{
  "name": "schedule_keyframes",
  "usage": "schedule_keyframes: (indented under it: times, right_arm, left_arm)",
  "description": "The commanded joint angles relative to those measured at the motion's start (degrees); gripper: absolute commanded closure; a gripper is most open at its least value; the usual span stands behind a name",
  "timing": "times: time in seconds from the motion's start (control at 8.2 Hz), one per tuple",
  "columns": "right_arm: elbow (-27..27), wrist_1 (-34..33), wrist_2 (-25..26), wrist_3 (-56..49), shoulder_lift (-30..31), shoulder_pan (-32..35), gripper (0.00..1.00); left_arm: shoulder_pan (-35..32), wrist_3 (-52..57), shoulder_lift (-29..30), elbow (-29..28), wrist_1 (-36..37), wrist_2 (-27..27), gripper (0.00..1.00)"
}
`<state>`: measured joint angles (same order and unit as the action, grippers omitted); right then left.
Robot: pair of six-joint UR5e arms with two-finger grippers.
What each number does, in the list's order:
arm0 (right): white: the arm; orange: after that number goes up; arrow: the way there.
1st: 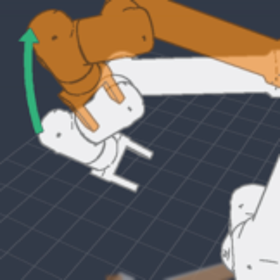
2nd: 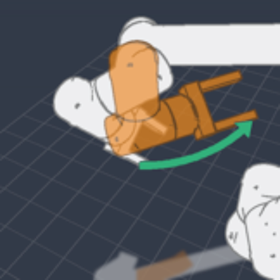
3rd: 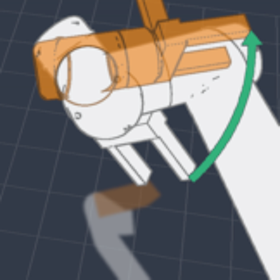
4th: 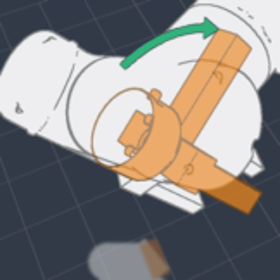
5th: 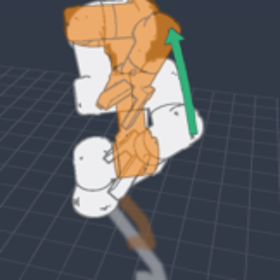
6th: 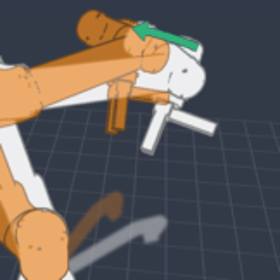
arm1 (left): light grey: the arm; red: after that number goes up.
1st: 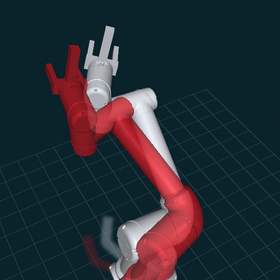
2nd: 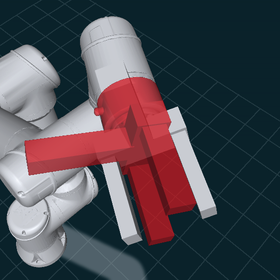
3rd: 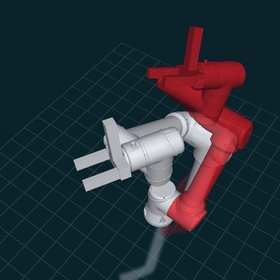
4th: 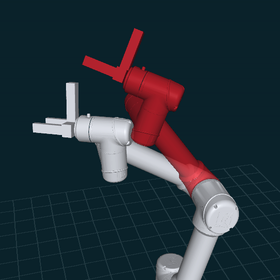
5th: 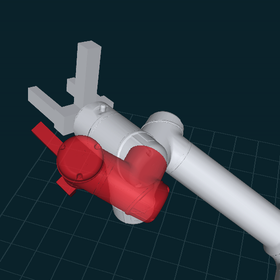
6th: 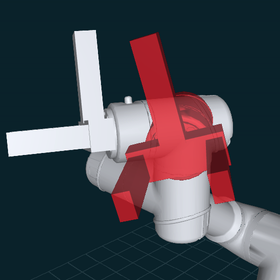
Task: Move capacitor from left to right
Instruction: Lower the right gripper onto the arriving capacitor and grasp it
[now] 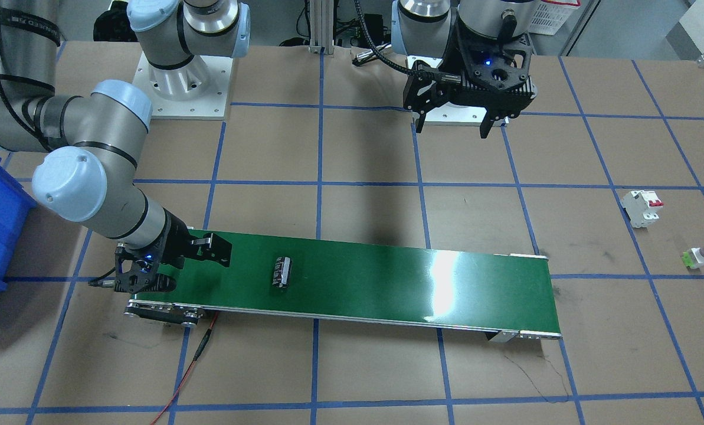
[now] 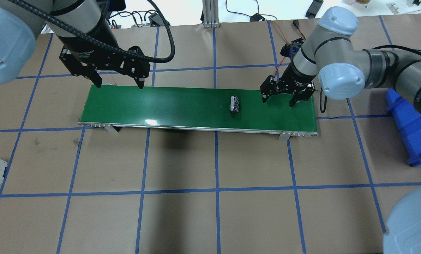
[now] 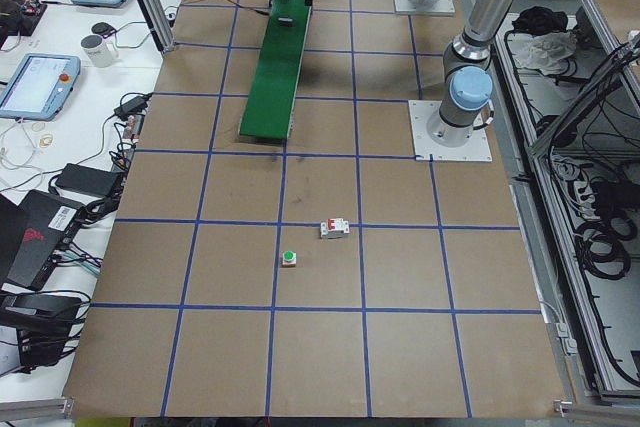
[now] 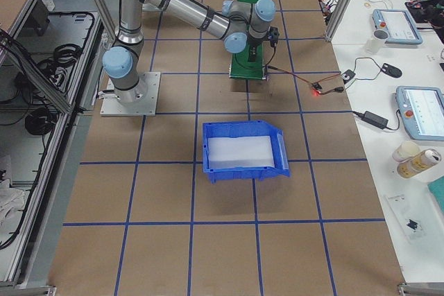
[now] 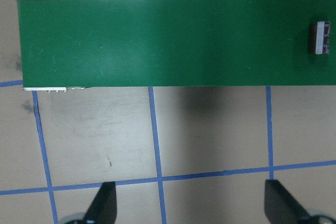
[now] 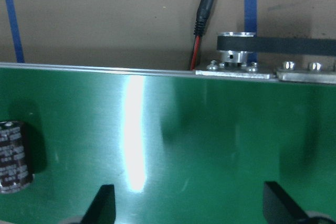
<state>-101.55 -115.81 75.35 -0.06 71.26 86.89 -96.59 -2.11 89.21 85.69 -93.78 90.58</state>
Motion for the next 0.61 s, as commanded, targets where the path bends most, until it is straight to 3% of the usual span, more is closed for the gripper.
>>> schedule_keyframes:
  times: [0.0, 0.49]
  right_arm:
    - [0.4, -0.1, 0.1, 3.9, 0.1, 2.6, 0.0]
    - [0.2, -0.4, 0.9, 5.6, -0.2, 2.8, 0.01]
  left_arm:
    - [0.0, 0.0, 0.0, 0.0, 0.0, 0.0, 0.0]
    - [0.0, 0.0, 0.0, 0.0, 0.0, 0.0, 0.0]
